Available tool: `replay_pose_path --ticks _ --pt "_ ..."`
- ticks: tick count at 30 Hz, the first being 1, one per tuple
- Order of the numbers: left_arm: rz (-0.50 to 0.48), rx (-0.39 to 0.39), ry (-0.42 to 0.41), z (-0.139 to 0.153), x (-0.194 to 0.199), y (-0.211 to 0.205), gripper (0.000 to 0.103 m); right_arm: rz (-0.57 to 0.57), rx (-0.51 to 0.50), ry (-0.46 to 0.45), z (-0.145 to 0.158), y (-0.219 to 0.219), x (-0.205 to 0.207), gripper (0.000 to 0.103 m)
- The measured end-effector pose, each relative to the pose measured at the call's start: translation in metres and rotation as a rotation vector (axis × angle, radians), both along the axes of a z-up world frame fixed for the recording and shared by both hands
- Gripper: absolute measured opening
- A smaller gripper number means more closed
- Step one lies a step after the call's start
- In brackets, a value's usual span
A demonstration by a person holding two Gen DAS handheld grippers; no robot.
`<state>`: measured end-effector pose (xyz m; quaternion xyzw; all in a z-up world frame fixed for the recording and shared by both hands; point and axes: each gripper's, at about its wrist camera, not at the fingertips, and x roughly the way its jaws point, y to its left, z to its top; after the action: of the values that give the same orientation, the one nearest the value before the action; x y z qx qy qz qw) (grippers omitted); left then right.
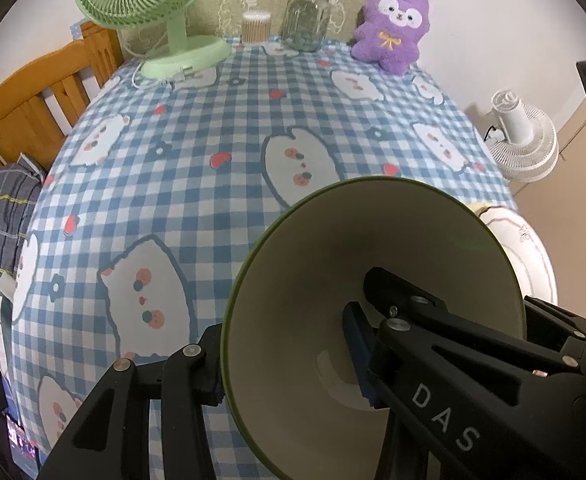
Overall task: Organize plates and bowls
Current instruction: 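Lift the bowl stack with the right tool and carry it over the plates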
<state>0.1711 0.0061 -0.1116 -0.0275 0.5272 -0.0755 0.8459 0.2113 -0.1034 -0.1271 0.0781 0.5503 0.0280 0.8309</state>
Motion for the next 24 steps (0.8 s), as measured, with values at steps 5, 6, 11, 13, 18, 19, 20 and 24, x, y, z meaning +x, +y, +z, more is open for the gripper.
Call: replay_pose_path --ticks 5,6,11,13,18,19,20,24 --pt "-0.002 -0.002 -0.037 0.024 -0.004 0.001 0.049 -0.008 0.002 -0.036 0.024 0.002 -0.006 0.055" --pt "-0.004 -0.001 -0.041 0.028 -0.005 0.001 0.049 -0.010 0.003 -0.040 0.028 0.002 -0.007 0.055" --pt "-0.014 0.007 -0.062 0.048 -0.012 -0.002 0.049 -0.022 0.013 -0.061 0.047 0.000 -0.014 0.055" --pt "-0.012 0.012 -0.072 0.053 -0.013 -0.006 0.049 -0.022 0.020 -0.070 0.052 -0.005 -0.016 0.055" --pt "0.019 0.026 -0.094 0.067 -0.017 -0.020 0.049 0.014 0.030 -0.085 0.064 -0.019 -0.017 0.055" --pt "0.030 0.026 -0.096 0.069 -0.017 -0.024 0.049 0.022 0.029 -0.088 0.067 -0.022 -0.017 0.055" --pt "0.038 0.024 -0.099 0.071 -0.018 -0.029 0.049 0.029 0.027 -0.091 0.069 -0.026 -0.017 0.055" --pt "0.051 0.023 -0.105 0.076 -0.017 -0.045 0.048 0.034 0.029 -0.101 0.076 -0.046 -0.015 0.055"
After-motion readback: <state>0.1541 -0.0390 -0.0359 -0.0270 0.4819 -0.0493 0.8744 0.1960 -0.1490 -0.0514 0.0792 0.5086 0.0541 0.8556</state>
